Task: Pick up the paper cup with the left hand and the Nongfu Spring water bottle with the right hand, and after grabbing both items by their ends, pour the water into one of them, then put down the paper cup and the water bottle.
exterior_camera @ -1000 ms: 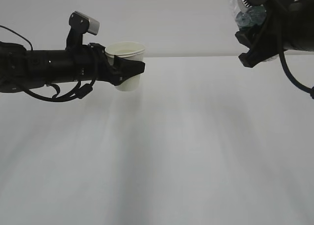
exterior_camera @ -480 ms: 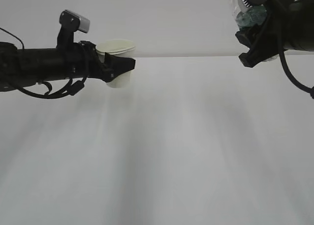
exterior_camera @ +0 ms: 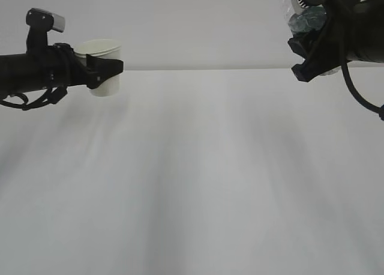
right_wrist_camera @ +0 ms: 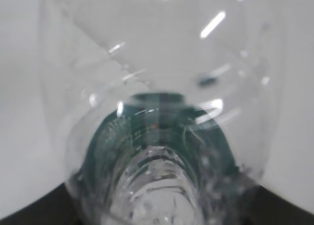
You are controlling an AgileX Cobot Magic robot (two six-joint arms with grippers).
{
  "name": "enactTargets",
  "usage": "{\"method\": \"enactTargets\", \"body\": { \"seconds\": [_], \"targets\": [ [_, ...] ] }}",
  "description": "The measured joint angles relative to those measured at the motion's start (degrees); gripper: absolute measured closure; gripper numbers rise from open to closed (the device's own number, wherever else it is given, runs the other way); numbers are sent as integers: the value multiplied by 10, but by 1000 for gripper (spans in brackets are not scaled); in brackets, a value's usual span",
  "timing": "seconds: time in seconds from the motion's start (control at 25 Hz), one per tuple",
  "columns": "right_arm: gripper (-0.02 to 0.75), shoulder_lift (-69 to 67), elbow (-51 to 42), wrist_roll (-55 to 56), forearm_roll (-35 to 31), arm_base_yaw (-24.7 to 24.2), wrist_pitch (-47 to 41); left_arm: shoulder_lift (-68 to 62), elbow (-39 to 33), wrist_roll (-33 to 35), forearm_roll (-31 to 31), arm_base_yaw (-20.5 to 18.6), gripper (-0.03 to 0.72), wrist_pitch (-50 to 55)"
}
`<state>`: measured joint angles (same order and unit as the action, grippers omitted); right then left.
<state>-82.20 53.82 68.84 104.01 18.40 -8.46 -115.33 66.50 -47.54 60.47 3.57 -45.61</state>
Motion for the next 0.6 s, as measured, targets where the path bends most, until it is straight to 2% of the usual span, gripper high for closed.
{"method": "enactTargets", "body": {
  "seconds": [0.4,0.6],
  "targets": [
    [363,0,0,4,0,0,0,-7,0,10,-4,-74,232,-2],
    [363,0,0,6,0,0,0,-45,0,13,-14,-88,232,-13]
  ]
}}
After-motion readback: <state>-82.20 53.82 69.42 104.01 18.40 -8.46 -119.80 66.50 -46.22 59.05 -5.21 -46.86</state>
